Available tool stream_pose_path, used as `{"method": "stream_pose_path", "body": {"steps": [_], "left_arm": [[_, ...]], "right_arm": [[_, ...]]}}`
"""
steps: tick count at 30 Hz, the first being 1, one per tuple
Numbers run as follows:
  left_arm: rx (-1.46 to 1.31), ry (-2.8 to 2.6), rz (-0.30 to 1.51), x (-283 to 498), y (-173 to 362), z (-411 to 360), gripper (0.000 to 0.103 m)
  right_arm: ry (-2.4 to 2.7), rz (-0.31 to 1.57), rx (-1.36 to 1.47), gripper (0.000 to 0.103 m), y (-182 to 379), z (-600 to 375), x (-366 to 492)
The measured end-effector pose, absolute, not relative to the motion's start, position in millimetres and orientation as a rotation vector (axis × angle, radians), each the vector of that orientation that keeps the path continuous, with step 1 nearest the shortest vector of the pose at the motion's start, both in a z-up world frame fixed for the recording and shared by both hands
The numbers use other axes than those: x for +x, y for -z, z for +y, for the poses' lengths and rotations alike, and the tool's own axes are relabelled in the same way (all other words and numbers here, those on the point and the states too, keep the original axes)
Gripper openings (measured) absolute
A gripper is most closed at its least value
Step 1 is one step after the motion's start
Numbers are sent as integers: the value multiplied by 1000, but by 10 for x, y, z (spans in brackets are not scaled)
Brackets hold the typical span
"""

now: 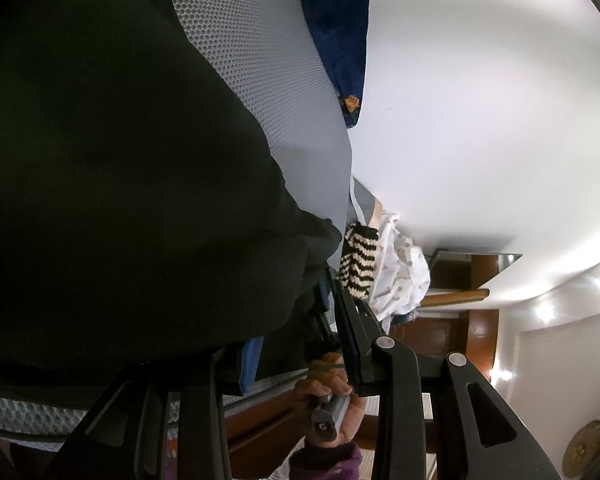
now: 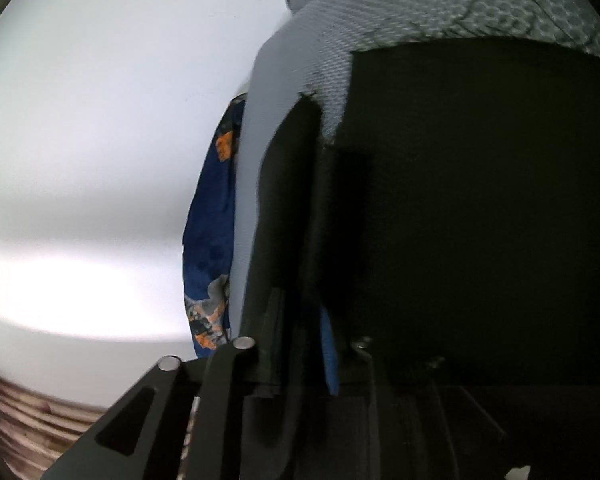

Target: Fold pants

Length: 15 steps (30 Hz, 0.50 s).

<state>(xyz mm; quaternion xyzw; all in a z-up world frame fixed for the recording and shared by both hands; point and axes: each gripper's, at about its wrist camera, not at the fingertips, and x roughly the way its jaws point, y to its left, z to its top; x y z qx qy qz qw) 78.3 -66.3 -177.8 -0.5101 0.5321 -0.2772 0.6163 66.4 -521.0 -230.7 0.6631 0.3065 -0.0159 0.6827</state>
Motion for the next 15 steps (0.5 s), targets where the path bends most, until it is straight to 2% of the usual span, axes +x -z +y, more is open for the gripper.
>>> {"method": "stream_pose_path", "body": {"steps": [5, 6, 7, 15], "left_arm": [[-1160, 641, 1231, 785, 1772, -651, 34], [-1157, 640, 1232, 786, 1773, -650, 34], [-1153, 639, 1233, 789, 1773, -646, 34], [-1100, 662, 1233, 753, 1743, -640, 34]], "right_arm": [[37, 683, 1496, 17, 2321, -5266, 768], [47, 707, 1468, 8, 2306, -5262, 787], [59, 729, 1462, 6, 2316, -5265, 785], [80, 675, 1397, 5, 2017, -5345, 504]]}}
